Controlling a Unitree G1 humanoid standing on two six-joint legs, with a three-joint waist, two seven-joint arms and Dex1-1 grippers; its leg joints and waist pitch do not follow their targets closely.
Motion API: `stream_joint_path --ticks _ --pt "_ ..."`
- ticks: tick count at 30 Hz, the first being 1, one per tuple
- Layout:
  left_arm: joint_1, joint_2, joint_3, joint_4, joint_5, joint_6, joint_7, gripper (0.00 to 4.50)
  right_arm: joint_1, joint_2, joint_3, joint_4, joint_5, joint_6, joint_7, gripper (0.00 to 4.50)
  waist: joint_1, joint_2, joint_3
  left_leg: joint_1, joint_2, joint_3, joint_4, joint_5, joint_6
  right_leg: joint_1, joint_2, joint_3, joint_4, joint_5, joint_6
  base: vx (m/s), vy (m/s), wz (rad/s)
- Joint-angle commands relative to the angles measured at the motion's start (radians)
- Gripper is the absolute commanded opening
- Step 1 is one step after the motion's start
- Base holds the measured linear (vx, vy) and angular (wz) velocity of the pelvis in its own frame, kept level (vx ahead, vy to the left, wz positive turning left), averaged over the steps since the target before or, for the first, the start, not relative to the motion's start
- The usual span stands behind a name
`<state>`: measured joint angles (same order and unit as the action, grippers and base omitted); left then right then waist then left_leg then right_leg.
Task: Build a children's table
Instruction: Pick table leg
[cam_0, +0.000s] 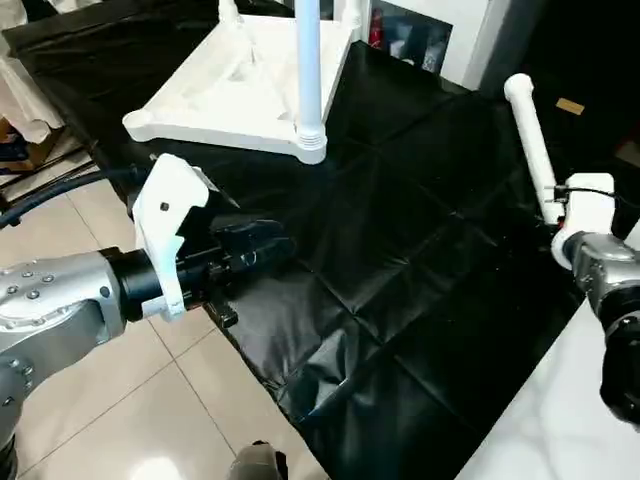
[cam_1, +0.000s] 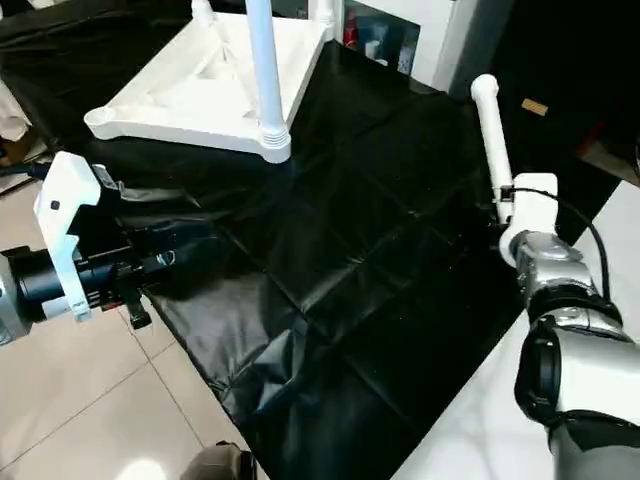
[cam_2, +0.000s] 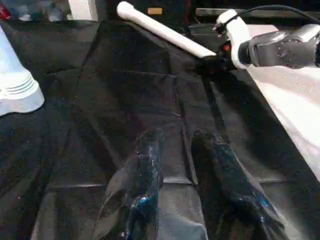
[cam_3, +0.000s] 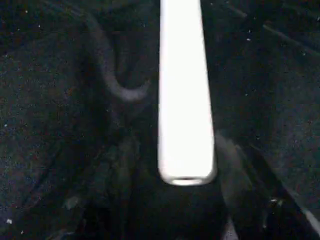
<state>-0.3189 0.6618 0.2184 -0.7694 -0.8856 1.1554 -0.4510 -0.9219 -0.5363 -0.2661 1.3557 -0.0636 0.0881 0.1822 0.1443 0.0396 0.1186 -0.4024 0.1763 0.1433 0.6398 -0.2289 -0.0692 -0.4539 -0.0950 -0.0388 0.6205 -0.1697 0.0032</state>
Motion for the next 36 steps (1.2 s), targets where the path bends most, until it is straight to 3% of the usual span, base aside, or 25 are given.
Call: stream_joint_path --ticks 1,13,18,20,21,22,23,25,26,27,28,30,31,32,36 --pt "0.008 0.016 -0.001 -0.014 -0.015 0.006 0.004 1.22 0.023 0.004 0.007 0.016 -0.01 0.034 -0.007 2.16 0.003 -0.005 -0.051 0.003 0.011 0.007 -0.091 -0.104 0.06 0.066 -0.021 0.019 -0.055 -0.154 -0.308 0.0 0.0 0.0" --pt "0.021 0.027 -0.01 -0.023 -0.026 0.004 0.006 1.22 0.03 0.015 0.021 0.015 -0.027 0.041 0.031 1.25 0.001 -0.009 -0.053 0.003 0.013 0.007 -0.094 -0.107 0.05 0.069 -0.022 0.019 -0.056 -0.149 -0.302 0.0 0.0 0.0" --pt "0.033 0.032 -0.006 -0.034 -0.037 0.007 0.005 1.22 0.031 0.021 0.025 0.015 -0.032 0.04 0.049 1.2 0.001 -0.012 -0.055 -0.001 0.012 0.007 -0.092 -0.066 0.064 0.072 -0.023 0.018 -0.053 -0.119 -0.31 0.0 0.0 0.0" --pt "0.039 0.028 -0.009 -0.033 -0.035 0.001 0.01 1.22 0.034 0.024 0.007 0.013 -0.015 0.027 0.045 1.19 -0.001 -0.02 -0.058 0.002 0.012 0.01 -0.089 -0.055 0.072 0.073 -0.022 0.019 -0.053 -0.116 -0.312 0.0 0.0 0.0" --pt "0.041 0.024 -0.012 -0.032 -0.029 -0.004 0.014 1.22 0.035 0.024 0.0 0.012 -0.009 0.021 0.043 1.19 0.0 -0.015 -0.058 0.002 0.013 0.01 -0.09 -0.056 0.074 0.071 -0.024 0.019 -0.053 -0.126 -0.312 0.0 0.0 0.0" --pt "0.044 0.021 -0.015 -0.03 -0.022 -0.01 0.016 1.22 0.037 0.024 -0.003 0.011 -0.005 0.016 0.043 1.19 -0.002 -0.019 -0.061 0.005 0.014 0.011 -0.089 -0.046 0.077 0.071 -0.023 0.019 -0.05 -0.119 -0.314 0.0 0.0 0.0" --pt "0.045 0.019 -0.016 -0.029 -0.018 -0.013 0.018 1.22 0.037 0.024 -0.005 0.011 -0.003 0.013 0.042 1.18 -0.002 -0.016 -0.062 0.007 0.014 0.012 -0.087 -0.037 0.08 0.069 -0.021 0.018 -0.05 -0.106 -0.318 0.0 0.0 0.0" --pt "0.063 -0.004 -0.039 -0.015 0.027 -0.047 0.039 1.22 0.04 0.021 -0.028 0.002 0.025 -0.015 0.049 1.18 -0.009 -0.039 -0.078 0.01 0.014 0.017 -0.08 0.003 0.093 0.077 -0.018 0.019 -0.045 -0.06 -0.323 0.0 0.0 0.0" --pt "0.077 -0.018 -0.064 -0.009 0.061 -0.074 0.05 1.22 0.044 0.018 -0.046 -0.003 0.046 -0.029 0.057 1.18 -0.007 -0.041 -0.083 0.01 0.015 0.016 -0.079 0.022 0.102 0.08 -0.021 0.018 -0.04 -0.045 -0.324 0.0 0.0 0.0" --pt "0.084 -0.026 -0.079 -0.005 0.08 -0.088 0.057 1.22 0.047 0.018 -0.057 -0.006 0.058 -0.035 0.058 1.18 -0.007 -0.037 -0.088 0.009 0.015 0.017 -0.073 0.056 0.12 0.079 -0.022 0.018 -0.036 -0.019 -0.324 0.0 0.0 0.0" --pt "0.093 -0.041 -0.1 0.006 0.108 -0.115 0.07 1.22 0.052 0.018 -0.062 -0.013 0.068 -0.043 0.071 1.18 -0.011 -0.05 -0.103 0.013 0.015 0.021 -0.066 0.099 0.139 0.082 -0.019 0.017 -0.03 0.019 -0.329 0.0 0.0 0.0" --pt "0.098 -0.055 -0.114 0.017 0.126 -0.135 0.078 1.22 0.054 0.022 -0.062 -0.024 0.076 -0.051 0.08 1.18 -0.006 -0.044 -0.106 0.01 0.012 0.021 -0.057 0.147 0.165 0.077 -0.018 0.015 -0.024 0.052 -0.34 0.0 0.0 0.0" --pt "0.106 -0.072 -0.137 0.033 0.15 -0.16 0.09 1.22 0.058 0.028 -0.069 -0.039 0.091 -0.056 0.09 1.18 -0.008 -0.046 -0.114 0.012 0.012 0.022 -0.053 0.154 0.172 0.079 -0.017 0.015 -0.021 0.055 -0.344 0.0 0.0 0.0" --pt "0.106 -0.072 -0.137 0.033 0.15 -0.16 0.09 1.22 0.058 0.028 -0.069 -0.039 0.091 -0.056 0.09 1.18 -0.009 -0.046 -0.113 0.009 0.013 0.022 -0.052 0.151 0.174 0.078 -0.017 0.015 -0.021 0.048 -0.344 0.0 0.0 0.0" --pt "0.106 -0.121 -0.191 0.126 0.266 -0.269 0.143 1.22 0.099 0.06 -0.096 -0.136 0.143 -0.076 0.14 1.18 -0.018 -0.043 -0.112 0.01 0.02 0.024 -0.052 0.063 0.145 0.076 -0.02 0.018 -0.026 -0.064 -0.309 0.0 0.0 0.0"
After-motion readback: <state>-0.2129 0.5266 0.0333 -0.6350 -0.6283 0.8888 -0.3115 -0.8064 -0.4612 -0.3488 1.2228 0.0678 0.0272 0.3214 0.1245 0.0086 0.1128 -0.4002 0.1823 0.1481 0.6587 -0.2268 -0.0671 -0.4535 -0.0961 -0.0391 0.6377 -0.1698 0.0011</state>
